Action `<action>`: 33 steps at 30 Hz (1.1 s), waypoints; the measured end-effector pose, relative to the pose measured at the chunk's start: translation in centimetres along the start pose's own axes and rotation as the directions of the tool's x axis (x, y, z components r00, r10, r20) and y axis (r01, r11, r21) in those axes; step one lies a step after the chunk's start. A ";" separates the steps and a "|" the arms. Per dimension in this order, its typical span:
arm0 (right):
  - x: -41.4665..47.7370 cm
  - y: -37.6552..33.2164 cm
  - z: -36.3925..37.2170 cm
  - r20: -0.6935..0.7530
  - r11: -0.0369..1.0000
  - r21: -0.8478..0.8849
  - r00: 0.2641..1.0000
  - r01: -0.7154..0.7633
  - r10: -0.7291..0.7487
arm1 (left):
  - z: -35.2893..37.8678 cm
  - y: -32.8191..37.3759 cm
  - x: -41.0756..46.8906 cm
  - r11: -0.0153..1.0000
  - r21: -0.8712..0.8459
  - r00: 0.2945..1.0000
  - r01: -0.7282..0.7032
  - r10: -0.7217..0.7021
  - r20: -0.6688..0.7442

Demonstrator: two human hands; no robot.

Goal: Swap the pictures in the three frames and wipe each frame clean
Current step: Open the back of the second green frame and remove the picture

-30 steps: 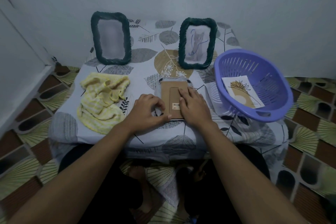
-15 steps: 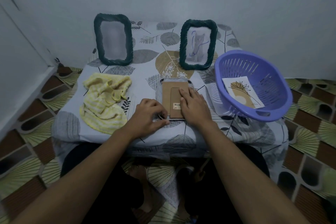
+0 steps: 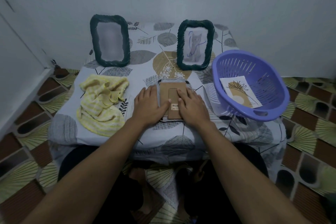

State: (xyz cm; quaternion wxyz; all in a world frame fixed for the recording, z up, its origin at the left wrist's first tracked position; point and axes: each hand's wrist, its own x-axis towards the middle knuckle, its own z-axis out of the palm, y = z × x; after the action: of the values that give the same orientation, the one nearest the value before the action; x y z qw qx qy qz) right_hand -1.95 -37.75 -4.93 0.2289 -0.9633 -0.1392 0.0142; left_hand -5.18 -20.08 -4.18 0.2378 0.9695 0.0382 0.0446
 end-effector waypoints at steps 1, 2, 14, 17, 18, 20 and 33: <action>0.0 0.0 0.0 -0.002 1.000 0.001 1.000 0.002 -0.002 | 0.3 0.1 0.2 0.999 0.025 0.999 0.033 -0.033 0.021; 0.0 0.0 0.0 -0.003 1.000 0.003 1.000 0.004 -0.004 | 0.5 0.1 0.4 0.998 0.044 0.998 0.050 -0.052 0.031; 0.7 0.2 -1.5 0.087 0.970 0.241 0.996 -0.036 0.015 | 0.9 0.0 0.2 0.994 0.097 0.998 0.045 -0.040 -0.053; 0.2 0.5 -3.1 0.088 0.869 0.484 0.994 -0.101 0.067 | 0.8 0.0 0.2 0.994 0.094 0.997 0.049 -0.043 -0.061; 0.0 0.4 -3.7 0.072 0.841 0.528 0.993 -0.117 0.093 | 0.8 0.0 0.3 0.995 0.091 0.997 0.050 -0.045 -0.062; -0.6 0.6 -4.4 0.053 0.843 0.514 0.987 -0.157 0.151 | 0.9 0.0 0.3 0.995 0.088 0.997 0.053 -0.047 -0.065; -2.9 1.1 -5.2 0.168 0.959 0.135 0.959 -0.250 0.227 | 1.1 -0.3 0.4 0.996 0.078 0.996 0.049 -0.043 -0.082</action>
State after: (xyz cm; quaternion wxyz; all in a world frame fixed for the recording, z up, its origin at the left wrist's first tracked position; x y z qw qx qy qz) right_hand -4.00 -41.79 -0.86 0.2882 -0.9486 -0.0372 0.1255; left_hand -4.71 -20.28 -5.30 0.1979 0.9746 0.0719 0.0766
